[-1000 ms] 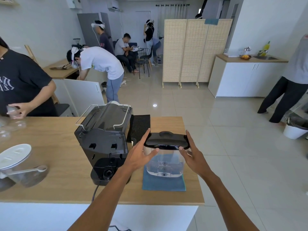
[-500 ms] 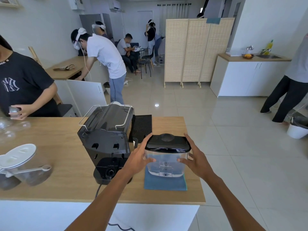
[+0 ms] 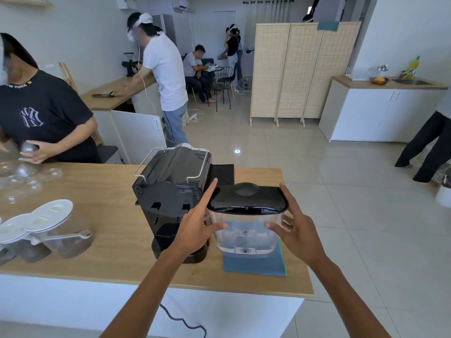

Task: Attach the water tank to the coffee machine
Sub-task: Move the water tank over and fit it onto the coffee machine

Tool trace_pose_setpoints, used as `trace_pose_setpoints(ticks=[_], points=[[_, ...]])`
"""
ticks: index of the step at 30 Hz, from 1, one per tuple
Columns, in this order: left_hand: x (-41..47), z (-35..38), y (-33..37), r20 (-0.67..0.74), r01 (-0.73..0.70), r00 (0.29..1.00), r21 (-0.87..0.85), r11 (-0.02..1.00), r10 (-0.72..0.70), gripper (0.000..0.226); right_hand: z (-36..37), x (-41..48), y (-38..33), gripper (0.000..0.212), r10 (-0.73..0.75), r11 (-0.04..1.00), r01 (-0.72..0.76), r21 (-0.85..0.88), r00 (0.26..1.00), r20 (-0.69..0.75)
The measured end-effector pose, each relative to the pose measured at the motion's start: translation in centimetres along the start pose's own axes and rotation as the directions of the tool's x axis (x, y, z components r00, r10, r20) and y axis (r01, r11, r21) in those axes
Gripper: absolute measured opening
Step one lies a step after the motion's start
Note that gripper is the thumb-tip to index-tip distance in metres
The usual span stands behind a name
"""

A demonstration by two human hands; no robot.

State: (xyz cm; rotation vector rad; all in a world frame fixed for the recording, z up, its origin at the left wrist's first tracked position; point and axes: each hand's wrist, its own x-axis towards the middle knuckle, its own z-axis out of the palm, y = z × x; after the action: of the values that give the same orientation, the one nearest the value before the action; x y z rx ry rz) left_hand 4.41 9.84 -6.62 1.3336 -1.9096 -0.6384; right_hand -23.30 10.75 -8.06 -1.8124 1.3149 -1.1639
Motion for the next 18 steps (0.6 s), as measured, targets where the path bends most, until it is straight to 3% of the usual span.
trace_pose_setpoints(ticks=[5,18], points=[[-1.8,-3.0,0.2,-0.055,-0.01,0.998,-0.18,0.984,0.0,0.108,1.5,0.1,-3.4,0.094,-0.066,0.998,0.066,-0.003,0.998,-0.014],[-4.4,-11.9,-4.5,-0.115,0.064,0.989,-0.255,0.965,-0.096,0.11,10.1,1.7,-9.9,0.097,-0.062,0.998,0.062,0.01,0.998,-0.012]])
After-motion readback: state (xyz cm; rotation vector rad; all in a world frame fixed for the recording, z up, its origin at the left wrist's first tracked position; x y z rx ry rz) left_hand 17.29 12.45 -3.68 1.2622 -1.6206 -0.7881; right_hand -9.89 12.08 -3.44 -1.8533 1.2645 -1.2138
